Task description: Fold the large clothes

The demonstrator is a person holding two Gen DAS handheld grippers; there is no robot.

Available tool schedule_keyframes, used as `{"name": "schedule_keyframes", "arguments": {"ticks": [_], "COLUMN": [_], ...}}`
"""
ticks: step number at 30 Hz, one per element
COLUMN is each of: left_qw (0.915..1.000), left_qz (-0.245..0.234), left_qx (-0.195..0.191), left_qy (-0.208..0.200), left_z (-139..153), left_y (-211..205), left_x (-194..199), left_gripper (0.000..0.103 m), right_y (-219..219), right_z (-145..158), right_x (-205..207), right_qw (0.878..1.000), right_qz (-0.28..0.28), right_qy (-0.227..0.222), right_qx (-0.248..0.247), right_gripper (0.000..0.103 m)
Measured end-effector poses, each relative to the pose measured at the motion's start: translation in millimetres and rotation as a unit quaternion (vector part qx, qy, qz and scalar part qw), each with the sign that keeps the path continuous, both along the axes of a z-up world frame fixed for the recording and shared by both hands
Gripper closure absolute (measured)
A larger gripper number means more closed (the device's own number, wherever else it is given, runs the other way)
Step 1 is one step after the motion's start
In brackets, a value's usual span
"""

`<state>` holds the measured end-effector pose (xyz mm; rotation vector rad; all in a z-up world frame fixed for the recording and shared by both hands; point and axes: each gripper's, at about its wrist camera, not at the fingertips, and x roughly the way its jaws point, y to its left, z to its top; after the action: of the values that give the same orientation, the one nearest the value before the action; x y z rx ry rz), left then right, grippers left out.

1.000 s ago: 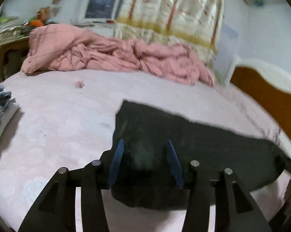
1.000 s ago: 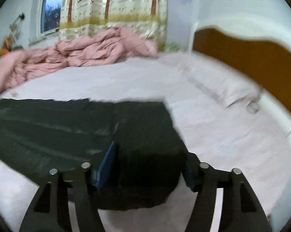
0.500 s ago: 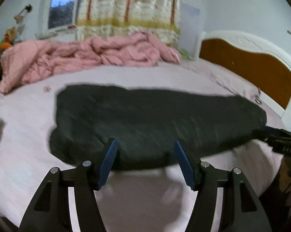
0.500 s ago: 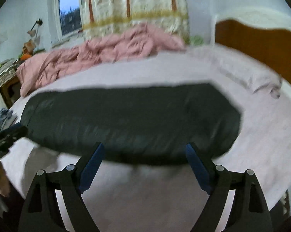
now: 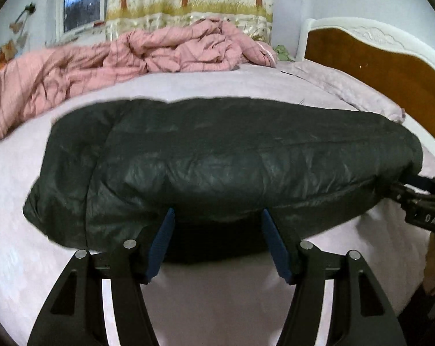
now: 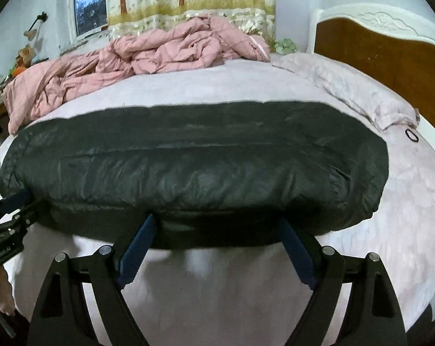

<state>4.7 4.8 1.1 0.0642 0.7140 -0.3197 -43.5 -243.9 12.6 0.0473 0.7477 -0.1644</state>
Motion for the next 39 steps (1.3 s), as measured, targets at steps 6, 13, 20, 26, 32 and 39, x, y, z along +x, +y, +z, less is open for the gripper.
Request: {"name": "schedule_keyframes", "arguments": {"ticks": [6,13,20,26,32,39], "left_qw": [0.9999,0.9989,0.9919,0.9855,0.9893,0.9942], "left_qz": [0.003,-0.013,-0.035,-0.014,-0.019,-0.012], "left_qx": [-0.011,-0.019,-0.101,-0.135,-0.132,-0.106], "left_qy": [-0.007,-0.040,0.069,0.102,0.059,-0.015], "left_z": [5,30,31,10,0,0], "left_y": [3,-1,-13,-17,-14,-3], "left_x": [5,-2,57,86,76,65], "left_gripper": [0.042,0.040,0.089,0.093,0.093,0.085], "right_y": [3,9,-1,10,36,62], "right_z": [4,43,47,15,11,-33], "right_x": [10,-11,48,87,98,121], "right_qw": [1.000,0.996,0.992,0.983,0.979,0.991], "right_qz": [0.001,0.024,0.052,0.066,0.104,0.095], "right_qy": [-0.001,-0.079,-0.008,0.031,0.034,0.069], "right_qx": [-0.013,-0.017,0.118,0.169,0.173,0.064], "right_gripper": [0.016,0.016,0.070,0.084,0.086,0.092]}}
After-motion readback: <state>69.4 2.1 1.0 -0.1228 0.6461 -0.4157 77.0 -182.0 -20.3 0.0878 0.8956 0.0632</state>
